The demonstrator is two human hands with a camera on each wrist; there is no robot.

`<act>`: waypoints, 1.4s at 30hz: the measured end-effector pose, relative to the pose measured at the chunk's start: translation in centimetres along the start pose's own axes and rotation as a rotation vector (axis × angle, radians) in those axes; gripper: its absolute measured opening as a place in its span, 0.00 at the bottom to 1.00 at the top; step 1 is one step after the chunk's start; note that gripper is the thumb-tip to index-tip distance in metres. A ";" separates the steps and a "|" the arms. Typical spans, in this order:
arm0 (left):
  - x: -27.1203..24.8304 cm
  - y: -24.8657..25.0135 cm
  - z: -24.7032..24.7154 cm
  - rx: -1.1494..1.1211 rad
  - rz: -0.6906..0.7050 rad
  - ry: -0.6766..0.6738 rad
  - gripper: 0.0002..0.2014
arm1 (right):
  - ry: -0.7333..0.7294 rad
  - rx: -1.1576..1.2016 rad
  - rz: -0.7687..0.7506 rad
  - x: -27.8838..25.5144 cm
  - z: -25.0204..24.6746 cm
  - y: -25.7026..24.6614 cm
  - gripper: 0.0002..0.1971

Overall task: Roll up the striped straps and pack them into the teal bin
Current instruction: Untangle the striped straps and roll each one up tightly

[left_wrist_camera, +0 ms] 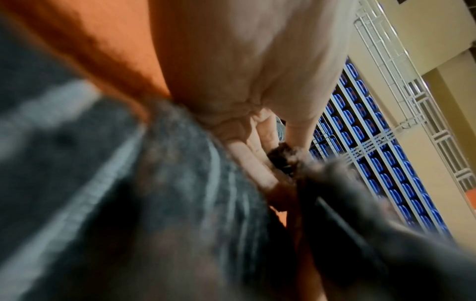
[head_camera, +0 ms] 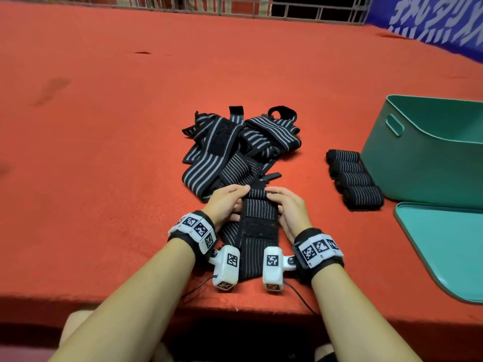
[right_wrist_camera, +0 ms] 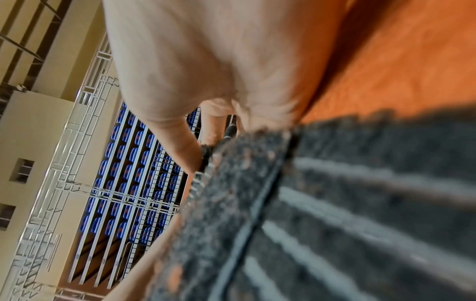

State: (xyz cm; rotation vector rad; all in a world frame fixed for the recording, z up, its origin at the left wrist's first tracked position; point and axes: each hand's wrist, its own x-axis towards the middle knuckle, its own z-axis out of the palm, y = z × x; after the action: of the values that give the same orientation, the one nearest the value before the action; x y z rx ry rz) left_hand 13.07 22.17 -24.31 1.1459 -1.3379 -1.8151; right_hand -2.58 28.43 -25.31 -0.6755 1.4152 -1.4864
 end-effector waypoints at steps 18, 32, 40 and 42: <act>-1.3 1.3 0.3 -0.174 -0.006 0.011 0.14 | 0.096 -0.059 -0.105 0.5 0.8 0.9 0.09; -0.6 0.5 -0.2 -0.061 -0.013 0.038 0.08 | 0.023 -0.055 -0.080 0.8 0.4 1.2 0.08; -0.4 0.3 -0.3 -0.066 0.009 0.086 0.03 | -0.028 -0.049 -0.061 0.2 0.1 0.7 0.09; -0.2 0.3 -0.3 -0.079 0.000 0.076 0.03 | -0.021 -0.023 -0.053 0.1 0.0 0.5 0.11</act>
State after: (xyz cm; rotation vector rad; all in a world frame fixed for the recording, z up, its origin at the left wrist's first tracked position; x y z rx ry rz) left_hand 13.37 22.13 -24.06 1.1610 -1.2130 -1.7903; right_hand -2.49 28.43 -25.81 -0.7459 1.4102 -1.5021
